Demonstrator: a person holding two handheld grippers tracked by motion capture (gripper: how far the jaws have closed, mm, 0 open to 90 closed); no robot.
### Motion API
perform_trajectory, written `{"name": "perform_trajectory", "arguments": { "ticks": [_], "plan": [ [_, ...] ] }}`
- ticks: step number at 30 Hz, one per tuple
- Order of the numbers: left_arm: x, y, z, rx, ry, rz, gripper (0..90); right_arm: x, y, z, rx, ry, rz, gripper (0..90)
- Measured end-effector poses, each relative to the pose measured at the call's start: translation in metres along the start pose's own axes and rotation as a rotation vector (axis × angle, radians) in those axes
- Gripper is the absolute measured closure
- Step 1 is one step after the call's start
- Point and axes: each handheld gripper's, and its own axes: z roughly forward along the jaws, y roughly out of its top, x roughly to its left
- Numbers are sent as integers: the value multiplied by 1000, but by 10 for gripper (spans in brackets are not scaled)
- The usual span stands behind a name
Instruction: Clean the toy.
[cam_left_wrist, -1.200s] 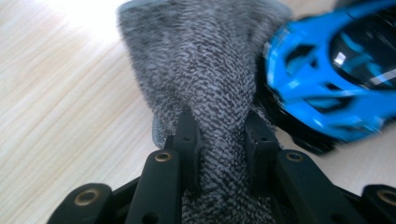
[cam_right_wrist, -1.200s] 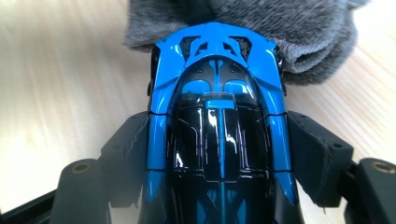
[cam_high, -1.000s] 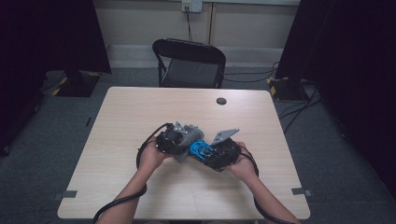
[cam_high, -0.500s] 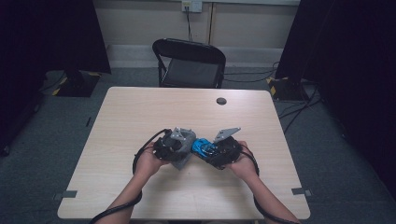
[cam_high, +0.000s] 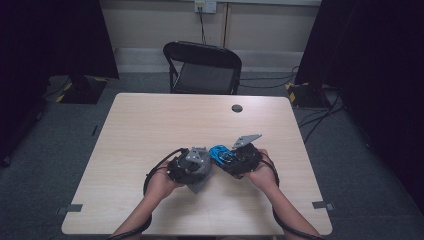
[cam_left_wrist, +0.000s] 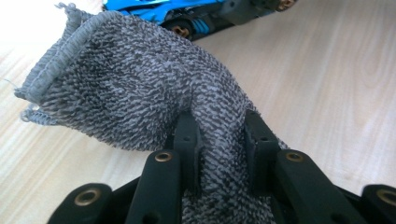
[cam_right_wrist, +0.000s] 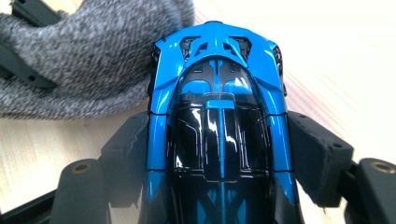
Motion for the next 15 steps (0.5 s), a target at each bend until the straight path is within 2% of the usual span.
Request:
{"name": "perform_trajectory", "arguments": {
  "ticks": [1,3,6,9,11,15],
  "plan": [
    [0,-2,-2,0,-6,2,713,-1,0,0,2,0,5,283],
    [1,-7,-7,8,8,1,712,-2,1,-2,-8,0,7,283],
    [9,-17,-16,8,30,-36,710,-3,2,-4,-14,0,9,283],
    [22,-23,-25,-8,83,-80,709,-1,3,-6,-25,14,7,283],
    [33,-22,-30,-11,123,-96,708,2,4,-7,-24,12,-2,283],
    [53,-12,-36,-17,165,-126,706,7,5,-9,-27,27,-11,283]
  ]
}}
